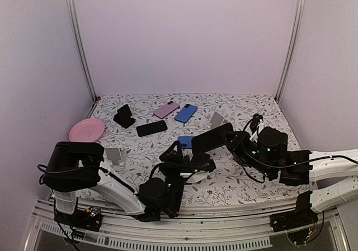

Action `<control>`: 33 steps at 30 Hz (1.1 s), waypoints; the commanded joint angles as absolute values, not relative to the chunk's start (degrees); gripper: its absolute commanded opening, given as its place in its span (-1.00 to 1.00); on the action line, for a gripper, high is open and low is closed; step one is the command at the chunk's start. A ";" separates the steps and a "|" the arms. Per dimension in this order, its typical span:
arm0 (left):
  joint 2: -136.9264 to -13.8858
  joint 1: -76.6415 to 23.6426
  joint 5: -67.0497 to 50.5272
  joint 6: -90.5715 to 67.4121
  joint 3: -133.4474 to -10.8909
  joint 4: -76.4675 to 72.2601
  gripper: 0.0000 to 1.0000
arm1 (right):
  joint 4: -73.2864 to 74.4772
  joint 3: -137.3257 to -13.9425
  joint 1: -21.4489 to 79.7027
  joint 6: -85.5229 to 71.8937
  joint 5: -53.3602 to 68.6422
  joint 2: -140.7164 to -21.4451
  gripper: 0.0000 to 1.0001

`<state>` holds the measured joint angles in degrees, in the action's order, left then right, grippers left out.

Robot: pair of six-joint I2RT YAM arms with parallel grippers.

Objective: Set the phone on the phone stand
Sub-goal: Pass from the left arm to the right, then place the phone on the phone stand.

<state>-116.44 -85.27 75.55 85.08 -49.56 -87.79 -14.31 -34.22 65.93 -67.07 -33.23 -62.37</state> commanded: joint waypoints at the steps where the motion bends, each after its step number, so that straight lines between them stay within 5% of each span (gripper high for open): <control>1: -113.33 -84.90 76.03 83.42 -47.82 -104.28 0.76 | -14.71 -37.12 62.21 -57.70 -30.13 -59.14 -0.96; 4: -111.65 -84.77 76.05 83.47 -47.17 -103.99 0.93 | -13.24 -38.20 59.40 -52.55 -26.57 -57.42 -0.96; 14: -105.88 -81.04 74.72 79.13 -45.13 -94.04 0.94 | -2.86 -45.19 53.62 -38.44 -17.75 -55.70 -0.96; 17: -100.34 -80.08 72.66 65.65 -45.23 -74.65 0.94 | -1.61 -46.31 53.35 -35.62 -16.93 -55.54 -0.96; 21: -89.06 -77.06 57.86 19.60 -54.69 -13.64 0.83 | -0.96 -46.78 53.33 -32.43 -16.11 -55.19 -0.96; 33: -71.21 -68.58 31.54 -5.27 -56.31 6.82 0.88 | 5.50 -47.78 52.02 -20.45 -9.74 -55.17 -0.96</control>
